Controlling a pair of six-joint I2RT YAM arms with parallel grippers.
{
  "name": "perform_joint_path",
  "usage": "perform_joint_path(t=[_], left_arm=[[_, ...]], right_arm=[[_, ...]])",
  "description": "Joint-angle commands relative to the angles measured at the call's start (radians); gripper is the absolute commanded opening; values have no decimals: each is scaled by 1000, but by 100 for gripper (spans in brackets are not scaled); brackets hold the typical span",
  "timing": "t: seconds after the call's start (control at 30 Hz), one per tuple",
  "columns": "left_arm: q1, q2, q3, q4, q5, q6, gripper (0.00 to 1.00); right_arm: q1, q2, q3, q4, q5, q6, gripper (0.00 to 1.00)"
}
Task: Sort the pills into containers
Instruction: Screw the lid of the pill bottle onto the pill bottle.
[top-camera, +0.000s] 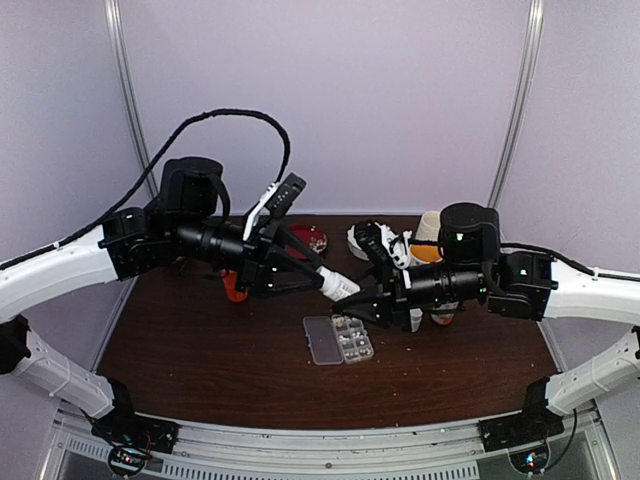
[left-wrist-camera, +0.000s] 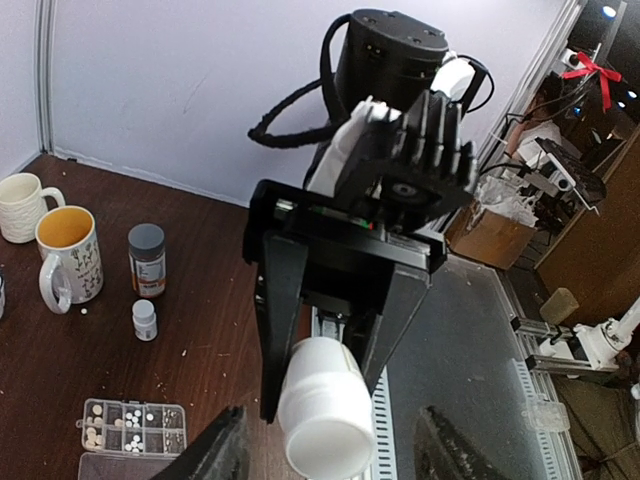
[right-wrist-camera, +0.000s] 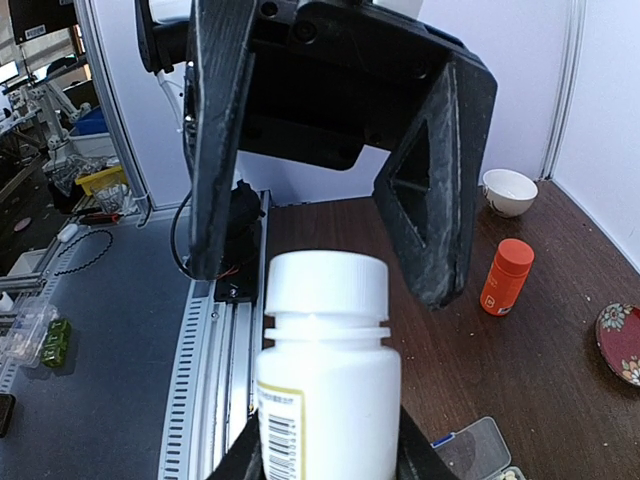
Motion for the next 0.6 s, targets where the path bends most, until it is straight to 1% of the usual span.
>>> perform_joint_path(t=[0.0, 0.1, 0.2, 0.23, 0.27, 0.33, 0.37, 0.4, 0.47, 0.57], left_arm=[[-9, 31, 44, -41, 33, 18, 56], [-10, 38, 55, -61, 32, 29, 43], [-13, 37, 57, -67, 28, 34, 38], [-13, 37, 58, -68, 26, 34, 38], [-12, 36, 58, -69, 25, 34, 40], [-12, 33, 60, -69, 24, 34, 53], [-12, 29, 61, -68, 20, 35, 58], [-12, 27, 61, -69, 20, 35, 60], [-12, 22, 62, -66, 18, 33, 60], [-12, 22, 58, -64, 25, 27, 54]], right_arm=[[5, 5, 39, 1, 1, 0, 0], [5, 6, 38, 1, 2, 1, 0], [5, 6, 38, -2, 1, 1, 0], [5, 6, 38, -4, 0, 1, 0], [5, 6, 37, -5, -1, 2, 0], [5, 7, 37, -8, -2, 2, 0], [5, 7, 37, -11, -2, 2, 0], [5, 8, 37, -15, -2, 1, 0], [5, 8, 33, -16, -2, 3, 0], [5, 8, 28, -16, -2, 6, 0]])
